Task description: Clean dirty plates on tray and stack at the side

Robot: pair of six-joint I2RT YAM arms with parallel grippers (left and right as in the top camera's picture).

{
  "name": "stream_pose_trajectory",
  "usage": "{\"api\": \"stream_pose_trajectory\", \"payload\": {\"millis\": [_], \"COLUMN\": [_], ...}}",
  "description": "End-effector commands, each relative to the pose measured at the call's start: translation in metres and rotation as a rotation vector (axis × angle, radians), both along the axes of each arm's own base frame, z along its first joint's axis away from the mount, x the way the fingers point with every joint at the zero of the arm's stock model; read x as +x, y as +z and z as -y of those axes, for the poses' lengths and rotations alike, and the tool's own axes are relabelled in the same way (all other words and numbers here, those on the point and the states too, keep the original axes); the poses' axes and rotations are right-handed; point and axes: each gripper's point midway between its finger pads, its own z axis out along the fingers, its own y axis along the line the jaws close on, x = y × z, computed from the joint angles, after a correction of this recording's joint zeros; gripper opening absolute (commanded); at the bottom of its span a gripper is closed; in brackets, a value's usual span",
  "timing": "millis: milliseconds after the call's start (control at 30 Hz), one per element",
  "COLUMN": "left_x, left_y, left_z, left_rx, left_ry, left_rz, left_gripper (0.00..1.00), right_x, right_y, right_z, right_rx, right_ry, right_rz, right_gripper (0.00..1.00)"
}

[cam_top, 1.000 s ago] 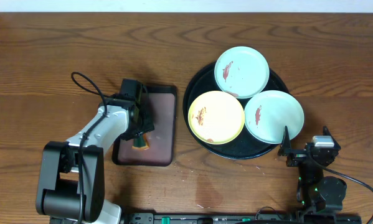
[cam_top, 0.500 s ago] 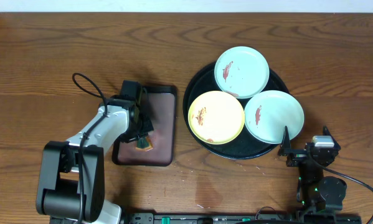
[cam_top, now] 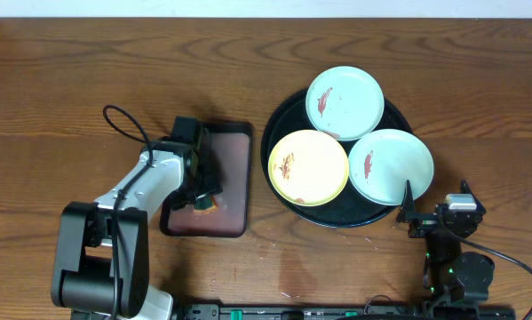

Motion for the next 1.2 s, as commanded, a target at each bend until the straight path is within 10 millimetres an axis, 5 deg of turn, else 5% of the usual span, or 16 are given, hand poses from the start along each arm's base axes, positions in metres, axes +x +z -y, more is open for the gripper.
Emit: {"api": "stream_pose_trajectory", "payload": {"millis": [0,100,367,733,833,967,1167], "left_x": [-0.005,-0.001,0.027,0.044,0.048,0.059,0.074], "left_y": [-0.007,-0.004,0.049,0.191,0.212,0.198,0.112], "left_z": [-0.001,-0.001,0.004,0.008,0.006,0.002,0.005], "left_rx": [0.003,0.002,-0.02,-0.103,-0.105,-0.074,-0.062], "left_ry": [-0.006,-0.006,-0.007,-0.006,-0.002,0.012,0.008], "left_rz": [-0.023,-0.012,0.131,0.622,0.717,0.733,0.606], "left_gripper": [0.34,0.08,0.07,0.07,0.07,0.08,0.07], "right_x": [0.0,0.0,0.0,0.0,0.0,0.0,0.0], "right_y": [-0.001,-0.001,-0.001,-0.001,-0.001,-0.001,-0.001], "right_z": [0.002,0.002,0.002,0.002,0.002,0.002,0.002], "right_rx": [0.016,0.016,0.016,0.016,0.016,0.016,0.016], "right_ry": [-0.013,-0.013,-0.013,-0.013,-0.013,-0.013,-0.013], "right_rz": [-0.004,-0.004,-0.004,-0.004,-0.004,-0.004,-0.004], "right_gripper": [0.99,0.99,0.99,0.99,0.99,0.99,0.99]}}
